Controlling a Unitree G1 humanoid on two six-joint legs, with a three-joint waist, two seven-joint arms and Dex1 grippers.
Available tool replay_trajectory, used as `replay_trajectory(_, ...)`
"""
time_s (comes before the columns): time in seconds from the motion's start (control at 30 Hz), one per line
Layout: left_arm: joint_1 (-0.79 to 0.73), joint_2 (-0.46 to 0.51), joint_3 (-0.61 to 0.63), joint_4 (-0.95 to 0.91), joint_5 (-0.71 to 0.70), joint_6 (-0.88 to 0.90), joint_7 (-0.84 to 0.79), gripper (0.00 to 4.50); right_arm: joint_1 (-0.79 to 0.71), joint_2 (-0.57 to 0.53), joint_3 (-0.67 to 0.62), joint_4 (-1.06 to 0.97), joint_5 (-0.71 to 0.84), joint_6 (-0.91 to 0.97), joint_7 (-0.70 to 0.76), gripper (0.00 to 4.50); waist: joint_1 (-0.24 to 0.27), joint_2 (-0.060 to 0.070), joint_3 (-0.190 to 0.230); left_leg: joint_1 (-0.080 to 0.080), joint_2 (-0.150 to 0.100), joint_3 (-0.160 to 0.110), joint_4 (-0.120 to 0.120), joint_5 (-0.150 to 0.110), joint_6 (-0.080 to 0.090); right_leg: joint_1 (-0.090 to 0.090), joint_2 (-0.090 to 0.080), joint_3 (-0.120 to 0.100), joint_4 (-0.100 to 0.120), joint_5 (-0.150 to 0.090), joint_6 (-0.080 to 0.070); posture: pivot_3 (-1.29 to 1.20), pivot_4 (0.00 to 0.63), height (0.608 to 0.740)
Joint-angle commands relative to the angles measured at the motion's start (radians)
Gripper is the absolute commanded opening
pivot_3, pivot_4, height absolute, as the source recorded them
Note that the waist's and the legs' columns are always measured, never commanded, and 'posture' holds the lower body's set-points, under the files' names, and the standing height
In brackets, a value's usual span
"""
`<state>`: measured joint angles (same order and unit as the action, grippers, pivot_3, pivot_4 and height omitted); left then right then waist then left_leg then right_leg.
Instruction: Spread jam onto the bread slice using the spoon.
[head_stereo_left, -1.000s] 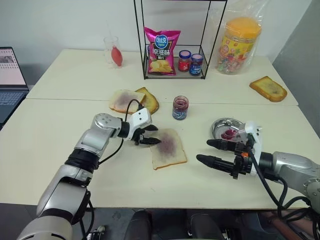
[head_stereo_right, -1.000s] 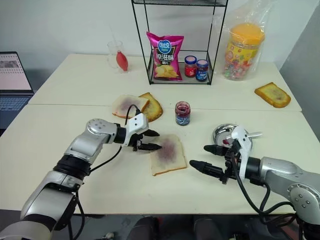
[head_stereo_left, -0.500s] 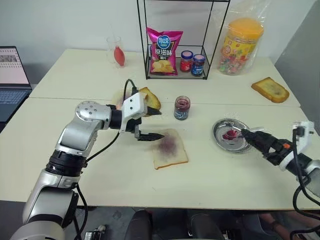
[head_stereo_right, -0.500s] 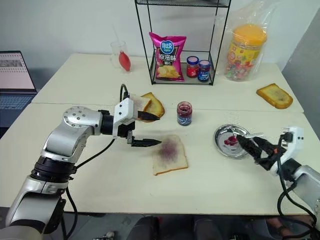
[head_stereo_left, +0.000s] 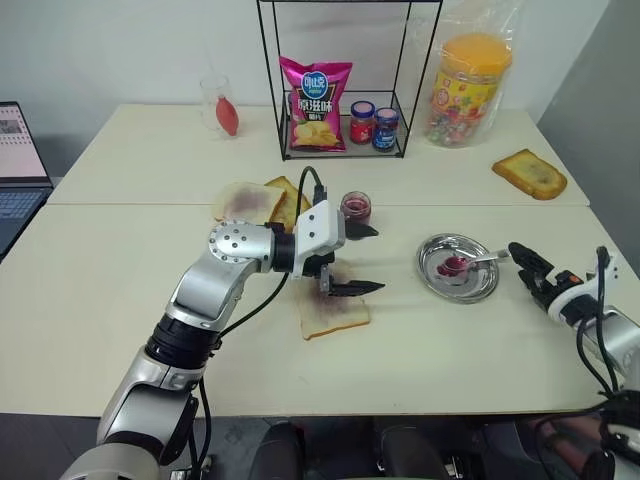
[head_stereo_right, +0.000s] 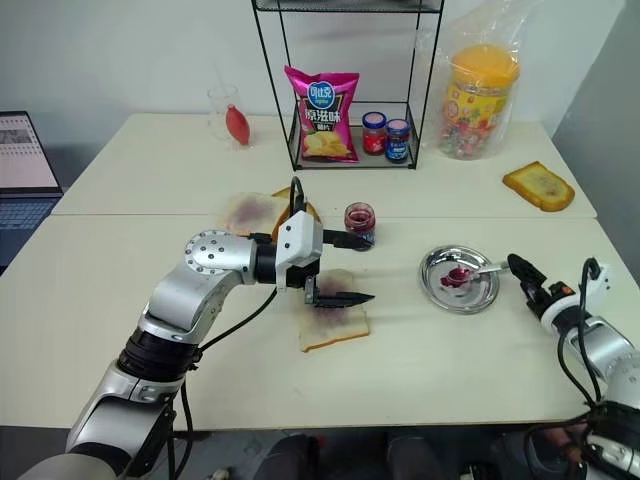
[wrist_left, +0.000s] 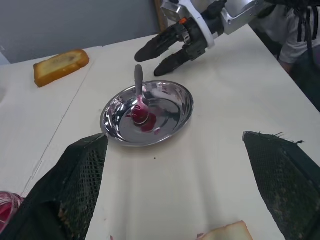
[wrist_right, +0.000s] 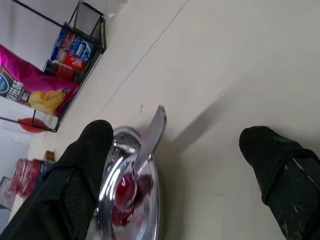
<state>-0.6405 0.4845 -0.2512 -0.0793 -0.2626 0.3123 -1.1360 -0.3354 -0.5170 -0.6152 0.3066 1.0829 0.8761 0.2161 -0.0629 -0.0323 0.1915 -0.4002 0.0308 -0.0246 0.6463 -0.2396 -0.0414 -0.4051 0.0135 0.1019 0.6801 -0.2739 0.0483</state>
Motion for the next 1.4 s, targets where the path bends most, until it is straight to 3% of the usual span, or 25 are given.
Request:
replay_trajectory(0.03,0.004,0.020,0.023,-0.033,0.000,-0.009,0.013,4.47,-0.050,-0.003,0.017,0.075,-0.046,-0.033,0.061,4.50,0.003,0.000,0.000,0.000,0.000,0.000,0.000,0.000,0.000,0.000,0.000,-0.001,0.000,0.000,0.000,0.00,0.150,0.740)
replay_trajectory(0.37,0.014,0.042,0.030,-0.065,-0.013,0.019,0.031,4.47,-0.145,0.002,0.012,0.217,-0.104,-0.048,0.121,4.50,0.000,0.000,0.000,0.000,0.000,0.000,0.000,0.000,0.000,0.000,0.000,0.000,0.000,0.000,0.000,0.00,0.150,0.740)
replay_trajectory(0.73,-0.011,0.031,0.019,-0.056,-0.014,0.029,0.044,4.50,-0.129,0.015,-0.004,0.190,-0.120,-0.025,0.126,1.73,0.001,0.000,0.000,0.000,0.000,0.000,0.000,0.000,0.000,0.000,0.000,0.000,0.000,0.000,0.000,0.00,0.150,0.740)
replay_trajectory(1.0,-0.022,0.029,0.021,-0.052,-0.014,0.032,0.043,4.50,-0.118,0.017,-0.025,0.170,-0.118,-0.017,0.118,0.06,0.004,0.000,0.000,0.000,-0.001,0.000,0.001,0.000,0.000,0.001,-0.001,0.000,0.000,0.001,0.001,0.00,0.150,0.740)
replay_trajectory(1.27,-0.073,0.049,0.059,0.018,-0.013,0.012,0.037,4.50,-0.107,0.002,-0.017,0.073,-0.108,0.017,0.136,0.00,0.004,0.001,0.000,0.000,-0.001,0.000,0.001,0.000,0.000,0.001,-0.001,-0.001,0.000,0.001,0.001,0.00,0.150,0.740)
replay_trajectory(1.4,-0.060,0.088,0.100,0.025,-0.033,0.025,0.019,4.50,-0.115,-0.013,-0.065,-0.078,-0.015,0.092,0.085,0.00,0.004,0.001,0.000,0.000,-0.001,0.000,0.000,0.000,0.000,0.000,-0.001,0.000,0.000,0.001,0.001,0.00,0.150,0.740)
